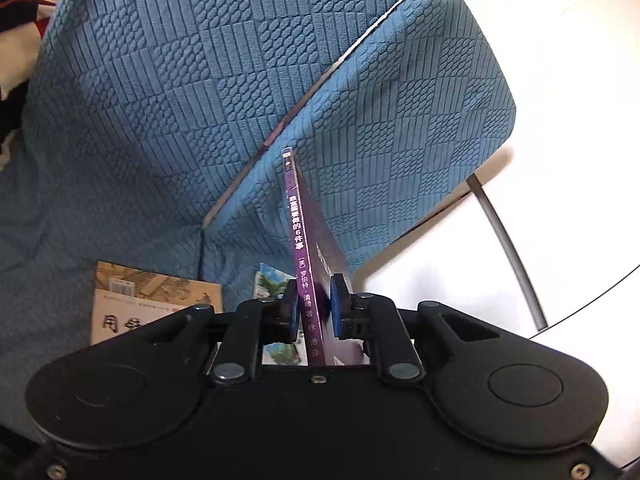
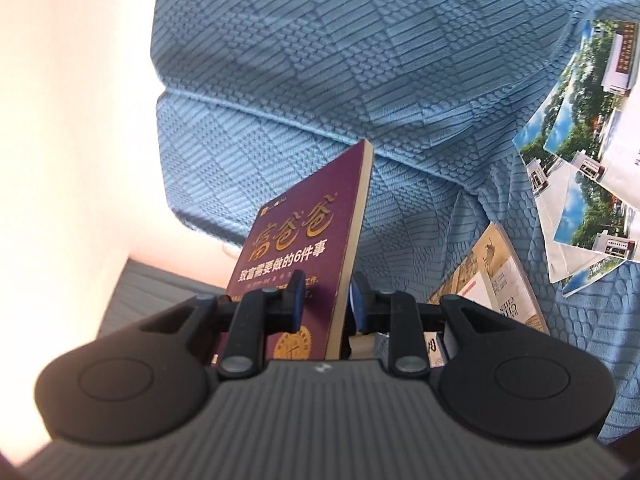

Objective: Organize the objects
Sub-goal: 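Carry the purple book upright with the left gripper toward the tan book, then lower the purple book flat onto the tan book and open the left gripper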

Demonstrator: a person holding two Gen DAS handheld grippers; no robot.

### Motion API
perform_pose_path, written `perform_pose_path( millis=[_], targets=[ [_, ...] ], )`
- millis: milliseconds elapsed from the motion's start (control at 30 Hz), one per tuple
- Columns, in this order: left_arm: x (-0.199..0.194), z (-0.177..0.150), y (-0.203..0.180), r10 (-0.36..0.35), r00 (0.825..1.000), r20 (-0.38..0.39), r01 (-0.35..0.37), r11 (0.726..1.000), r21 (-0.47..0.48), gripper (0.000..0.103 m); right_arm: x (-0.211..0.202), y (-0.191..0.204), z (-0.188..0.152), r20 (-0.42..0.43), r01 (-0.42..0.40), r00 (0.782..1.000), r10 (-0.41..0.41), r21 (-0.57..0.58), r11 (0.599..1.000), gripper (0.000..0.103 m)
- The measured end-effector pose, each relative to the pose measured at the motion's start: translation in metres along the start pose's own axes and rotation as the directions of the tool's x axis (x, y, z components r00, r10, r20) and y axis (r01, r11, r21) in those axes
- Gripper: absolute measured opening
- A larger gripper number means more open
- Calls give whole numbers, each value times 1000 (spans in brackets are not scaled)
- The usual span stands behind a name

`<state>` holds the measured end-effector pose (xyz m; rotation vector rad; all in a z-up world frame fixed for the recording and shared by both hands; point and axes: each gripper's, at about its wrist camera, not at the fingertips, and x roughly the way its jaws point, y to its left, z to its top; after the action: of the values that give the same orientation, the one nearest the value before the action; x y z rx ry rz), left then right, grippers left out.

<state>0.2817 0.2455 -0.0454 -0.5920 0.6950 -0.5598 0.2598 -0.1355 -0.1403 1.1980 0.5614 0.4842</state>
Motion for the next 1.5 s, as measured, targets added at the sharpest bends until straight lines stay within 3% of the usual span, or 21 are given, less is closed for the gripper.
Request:
perform_pose_path(
  millis=[467,767,900,1067,1267,1500],
  targets=[
    [12,-65,101,53,997,-60,-59,993,-102,14,36,-54,-41,-136,133,982,-130,14,991,28],
    [36,-92,154,81,985,-150,-103,984,-148,16,59,-81,-54,-219,262,940,-260,-24,965,28],
    [43,-96,162,77,981,-180,-100,988,-120,18,61,-83,-57,-224,299,924,-311,-85,950,28],
    [44,-96,167,113,972,-204,-136,985,-102,21,66,-82,-57,-226,303,919,-324,-124,945,28],
    [53,-102,182,164,947,-276,-199,974,-107,28,71,-74,-62,-208,318,911,-355,-195,928,27],
    [59,-103,182,225,936,-271,-251,966,-66,29,73,-66,-68,-191,336,901,-389,-259,905,27]
  ],
)
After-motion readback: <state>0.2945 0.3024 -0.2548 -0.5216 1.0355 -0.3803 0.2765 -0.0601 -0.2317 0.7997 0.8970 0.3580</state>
